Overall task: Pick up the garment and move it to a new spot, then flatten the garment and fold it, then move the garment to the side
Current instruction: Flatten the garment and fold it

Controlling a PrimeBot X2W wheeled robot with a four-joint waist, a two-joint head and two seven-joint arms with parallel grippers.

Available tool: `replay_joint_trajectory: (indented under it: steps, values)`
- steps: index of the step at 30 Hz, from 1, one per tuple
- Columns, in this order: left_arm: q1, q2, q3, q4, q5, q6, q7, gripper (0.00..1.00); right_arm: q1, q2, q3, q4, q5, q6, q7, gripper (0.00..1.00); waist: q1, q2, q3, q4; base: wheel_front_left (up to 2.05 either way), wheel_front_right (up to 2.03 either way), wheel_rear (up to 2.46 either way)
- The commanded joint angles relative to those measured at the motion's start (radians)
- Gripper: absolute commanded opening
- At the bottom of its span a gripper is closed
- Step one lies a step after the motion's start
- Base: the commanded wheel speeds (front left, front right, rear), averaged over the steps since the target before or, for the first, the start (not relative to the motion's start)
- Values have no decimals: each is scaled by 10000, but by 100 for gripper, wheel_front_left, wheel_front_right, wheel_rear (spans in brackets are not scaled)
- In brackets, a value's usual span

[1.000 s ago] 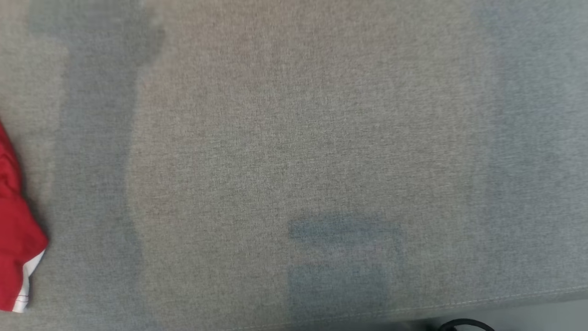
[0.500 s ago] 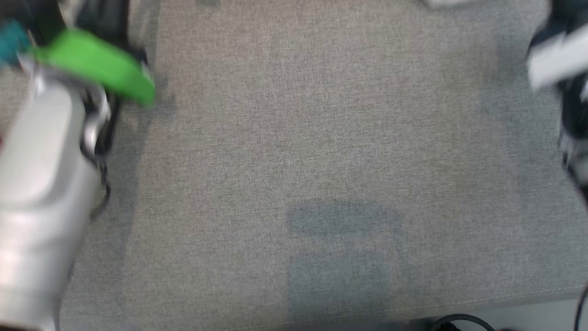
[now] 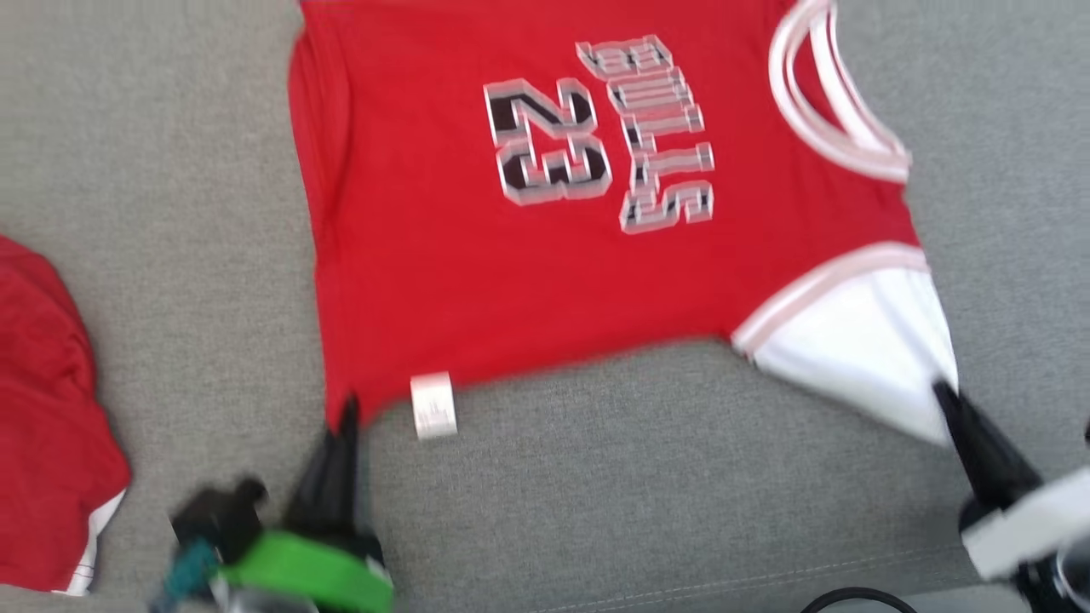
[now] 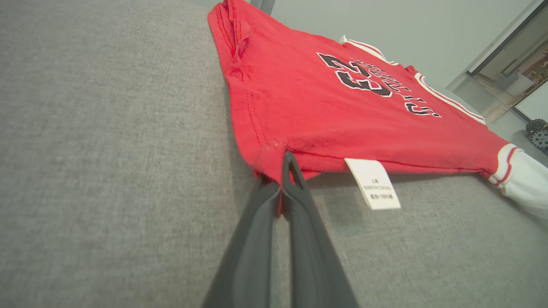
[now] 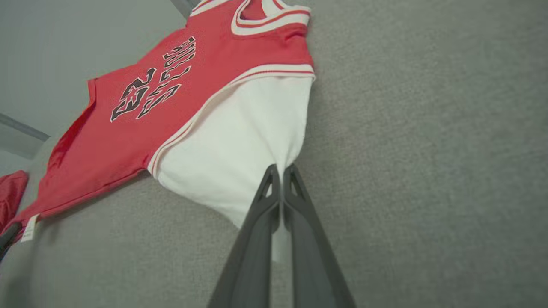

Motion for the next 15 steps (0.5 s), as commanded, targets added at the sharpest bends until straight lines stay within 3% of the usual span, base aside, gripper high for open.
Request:
replay_joint_trajectory:
  steps: [1, 4, 7, 11, 15]
  values:
    - [1033, -329, 102, -63, 132, 51, -25, 0, 868, -199, -62, -83, 99, -4, -115, 0, 1, -1, -1119, -24, 0, 0, 0]
    - [2414, -979, 490, -512, -192, 19, -27, 0, 2302, -502, -369, -1007, 421, -3, -211, 0, 1, -1, -1176, 51, 0, 0, 0]
    - [2565, -1058, 224, -813, -336, -18, 99, 0, 2652, -842, -852, -1829, 342, -3, -244, 0, 1, -1, -979, 112, 0, 0, 0]
    - [1677, -916, 186, -1686, -721, 91, 1244, 0, 1598, -1100, -1352, -2471, 156, -3, 303, 0, 1, -1, -373, -17, 0, 0, 0]
    - [667, -669, 312, -2149, -911, 375, 2462, 0, 266, -907, -1260, -2270, 164, -3, 1131, 0, 1, -1, 93, 44, 0, 0, 0]
